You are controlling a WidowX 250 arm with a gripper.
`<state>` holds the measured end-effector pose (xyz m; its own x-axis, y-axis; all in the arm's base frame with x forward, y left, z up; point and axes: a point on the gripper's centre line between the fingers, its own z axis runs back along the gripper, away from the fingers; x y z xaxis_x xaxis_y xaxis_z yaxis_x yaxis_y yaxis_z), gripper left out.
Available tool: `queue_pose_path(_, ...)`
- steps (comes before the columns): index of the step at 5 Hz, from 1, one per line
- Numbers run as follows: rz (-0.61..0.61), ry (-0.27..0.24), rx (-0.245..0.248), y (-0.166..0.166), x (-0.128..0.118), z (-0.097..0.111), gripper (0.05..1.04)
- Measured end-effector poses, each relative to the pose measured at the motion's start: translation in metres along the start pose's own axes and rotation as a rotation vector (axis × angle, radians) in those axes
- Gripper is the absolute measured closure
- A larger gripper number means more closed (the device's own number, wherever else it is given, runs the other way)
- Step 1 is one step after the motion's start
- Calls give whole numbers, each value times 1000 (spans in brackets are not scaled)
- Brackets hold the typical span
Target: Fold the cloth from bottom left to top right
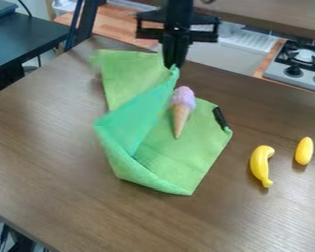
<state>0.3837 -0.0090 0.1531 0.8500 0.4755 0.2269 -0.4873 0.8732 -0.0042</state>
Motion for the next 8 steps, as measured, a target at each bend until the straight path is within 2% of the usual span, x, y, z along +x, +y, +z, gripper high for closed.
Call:
queue_pose_path(2,-25,-1,22,-27,4,-6,1013)
queue_pose_path(3,-50,4,60,-33,2,-21,864)
queue_pose_path(4,-58,2,66,-35,3,-27,603)
queue_pose_path(5,-74,5,62,-35,2,-28,249)
queue_pose_path(6,-97,6,62,-36,2,-28,87)
queue_pose_path(7,-133,-40,68,-35,7,-31,83)
queue_pose_path(8,-288,-144,84,-23,9,-19,83)
